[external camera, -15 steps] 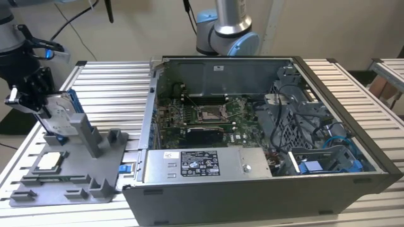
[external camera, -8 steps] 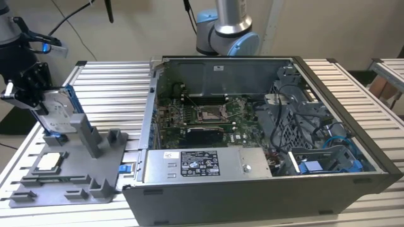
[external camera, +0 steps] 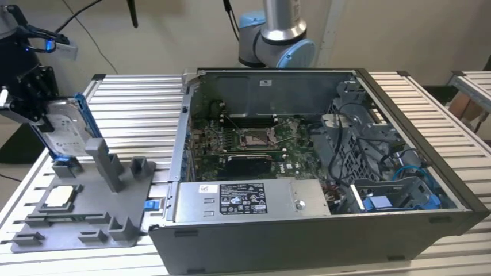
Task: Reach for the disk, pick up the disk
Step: 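Pick up the disk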
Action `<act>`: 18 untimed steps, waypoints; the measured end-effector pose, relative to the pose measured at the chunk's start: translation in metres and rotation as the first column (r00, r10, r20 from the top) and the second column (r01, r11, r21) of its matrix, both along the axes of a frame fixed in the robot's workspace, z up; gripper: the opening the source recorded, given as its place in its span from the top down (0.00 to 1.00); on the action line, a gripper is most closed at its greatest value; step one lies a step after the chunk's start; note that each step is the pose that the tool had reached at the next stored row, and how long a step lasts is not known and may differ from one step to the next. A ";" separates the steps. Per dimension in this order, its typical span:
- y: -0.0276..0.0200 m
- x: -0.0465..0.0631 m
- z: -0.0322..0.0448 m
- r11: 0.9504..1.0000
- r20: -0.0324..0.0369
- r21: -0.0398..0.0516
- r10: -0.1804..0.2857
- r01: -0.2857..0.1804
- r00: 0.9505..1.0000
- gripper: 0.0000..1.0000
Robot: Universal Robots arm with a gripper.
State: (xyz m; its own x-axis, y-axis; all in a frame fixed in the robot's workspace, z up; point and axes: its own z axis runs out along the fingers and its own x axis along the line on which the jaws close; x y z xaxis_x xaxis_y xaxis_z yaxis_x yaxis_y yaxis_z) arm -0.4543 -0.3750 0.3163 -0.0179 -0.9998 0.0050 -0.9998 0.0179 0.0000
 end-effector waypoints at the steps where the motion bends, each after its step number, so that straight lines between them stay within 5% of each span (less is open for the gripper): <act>1: 0.0000 0.000 0.0024 1.000 0.000 0.000 0.000 0.000 1.000 1.00; 18: 0.0000 0.000 0.0341 1.000 0.000 0.000 0.000 0.000 1.000 1.00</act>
State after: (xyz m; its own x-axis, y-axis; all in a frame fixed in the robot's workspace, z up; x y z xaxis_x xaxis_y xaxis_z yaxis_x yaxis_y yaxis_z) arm -0.4543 -0.3750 0.3504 -0.0179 -0.9998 0.0051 -0.9998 0.0179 0.0000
